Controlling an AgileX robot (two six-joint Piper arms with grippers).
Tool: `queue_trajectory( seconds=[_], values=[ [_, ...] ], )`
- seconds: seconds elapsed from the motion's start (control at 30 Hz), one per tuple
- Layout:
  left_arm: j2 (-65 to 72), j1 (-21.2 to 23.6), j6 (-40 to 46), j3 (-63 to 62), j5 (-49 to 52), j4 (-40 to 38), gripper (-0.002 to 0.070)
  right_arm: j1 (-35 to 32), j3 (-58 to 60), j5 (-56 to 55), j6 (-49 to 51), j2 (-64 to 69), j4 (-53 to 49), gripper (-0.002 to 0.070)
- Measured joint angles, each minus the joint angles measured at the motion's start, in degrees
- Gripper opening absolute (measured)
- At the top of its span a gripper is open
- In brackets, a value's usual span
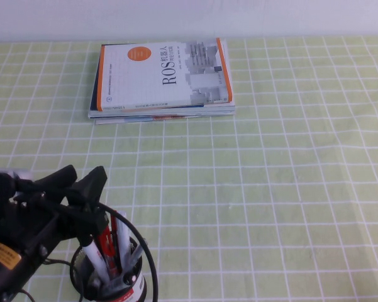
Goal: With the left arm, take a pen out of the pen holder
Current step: Pick up the pen from the pen holder
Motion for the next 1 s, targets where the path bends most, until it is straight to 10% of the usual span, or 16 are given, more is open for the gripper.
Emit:
queue_trajectory(
  seconds=[0.53,1.0],
  values=[
    [0.00,0.00,3.24,0.00,-0.16,-0.15,0.0037,0.00,0.00,0.00,0.00,0.00,0.00,-0.0012],
    [-2.75,0.00,3.24,-10.20,14.40,2.23,0.0001,0.00,0.00,0.00,0.00,0.00,0.00,-0.0012]
  ],
)
